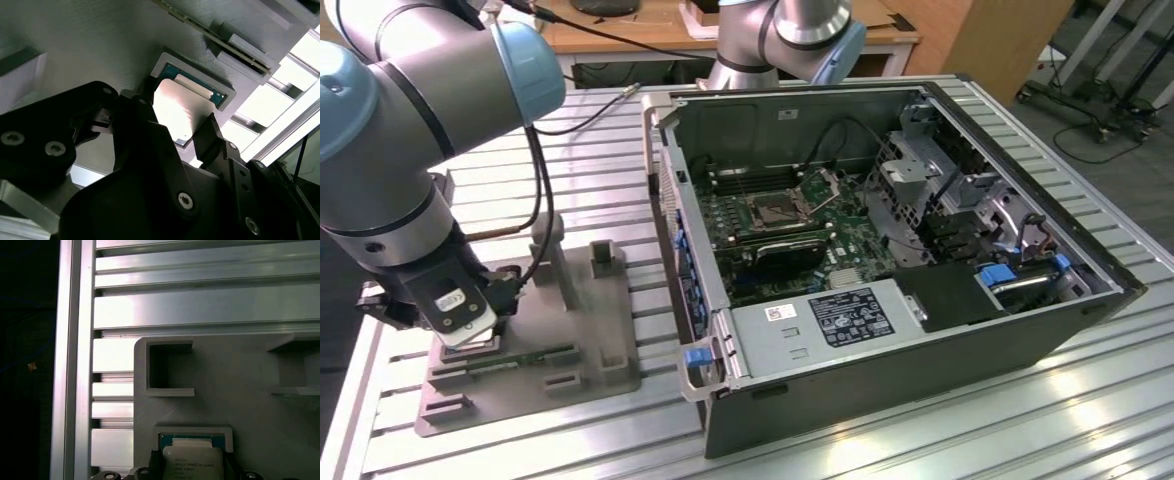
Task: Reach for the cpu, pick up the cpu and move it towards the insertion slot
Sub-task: 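Pick up the cpu and move it towards the insertion slot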
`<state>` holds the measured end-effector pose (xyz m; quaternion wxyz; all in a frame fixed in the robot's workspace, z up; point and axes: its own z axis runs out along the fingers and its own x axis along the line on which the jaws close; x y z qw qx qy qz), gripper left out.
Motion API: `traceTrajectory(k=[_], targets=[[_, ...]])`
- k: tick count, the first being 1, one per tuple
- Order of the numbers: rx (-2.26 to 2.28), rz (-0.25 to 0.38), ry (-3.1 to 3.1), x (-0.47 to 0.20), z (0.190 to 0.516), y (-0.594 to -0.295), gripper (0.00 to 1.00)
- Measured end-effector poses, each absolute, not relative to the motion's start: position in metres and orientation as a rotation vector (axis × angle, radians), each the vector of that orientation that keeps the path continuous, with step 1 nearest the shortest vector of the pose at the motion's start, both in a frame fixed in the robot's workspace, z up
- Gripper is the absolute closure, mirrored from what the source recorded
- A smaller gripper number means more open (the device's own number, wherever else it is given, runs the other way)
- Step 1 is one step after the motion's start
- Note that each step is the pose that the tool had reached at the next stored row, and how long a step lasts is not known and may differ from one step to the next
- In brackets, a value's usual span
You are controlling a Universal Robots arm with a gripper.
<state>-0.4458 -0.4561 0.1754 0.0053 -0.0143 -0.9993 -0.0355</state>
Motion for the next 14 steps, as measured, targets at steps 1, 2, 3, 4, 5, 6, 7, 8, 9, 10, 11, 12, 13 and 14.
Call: traceTrajectory(k=[1, 2, 3, 4, 5, 6, 7, 8, 9, 10, 11, 12, 13, 14], targets=[[-0.045, -0.111, -3.129, -0.4458, 0.1754, -0.4561, 0.45], [-0.045, -0.111, -3.129, -0.4458, 0.1754, -0.4561, 0.45], [-0.045, -0.111, -3.129, -0.4458, 0.1753, -0.4561, 0.45], [-0.046, -0.111, -3.129, -0.4458, 0.1753, -0.4561, 0.45], [-0.046, -0.111, -3.129, -0.4458, 0.1753, -0.4561, 0.45], [-0.046, -0.111, -3.129, -0.4458, 0.1753, -0.4561, 0.45], [-0.046, -0.111, -3.129, -0.4458, 0.1753, -0.4561, 0.45], [-0.046, -0.111, -3.129, -0.4458, 0.1753, -0.4561, 0.45], [-0.046, -0.112, -3.129, -0.4457, 0.1755, -0.4561, 0.45], [-0.046, -0.112, -3.129, -0.4457, 0.1759, -0.4561, 0.45], [-0.046, -0.111, -3.129, -0.4457, 0.1765, -0.4561, 0.45], [-0.046, -0.111, -3.129, -0.4458, 0.1773, -0.4562, 0.45], [-0.046, -0.111, -3.129, -0.4458, 0.1783, -0.4561, 0.45], [-0.046, -0.111, -3.129, -0.4458, 0.1791, -0.4561, 0.45]])
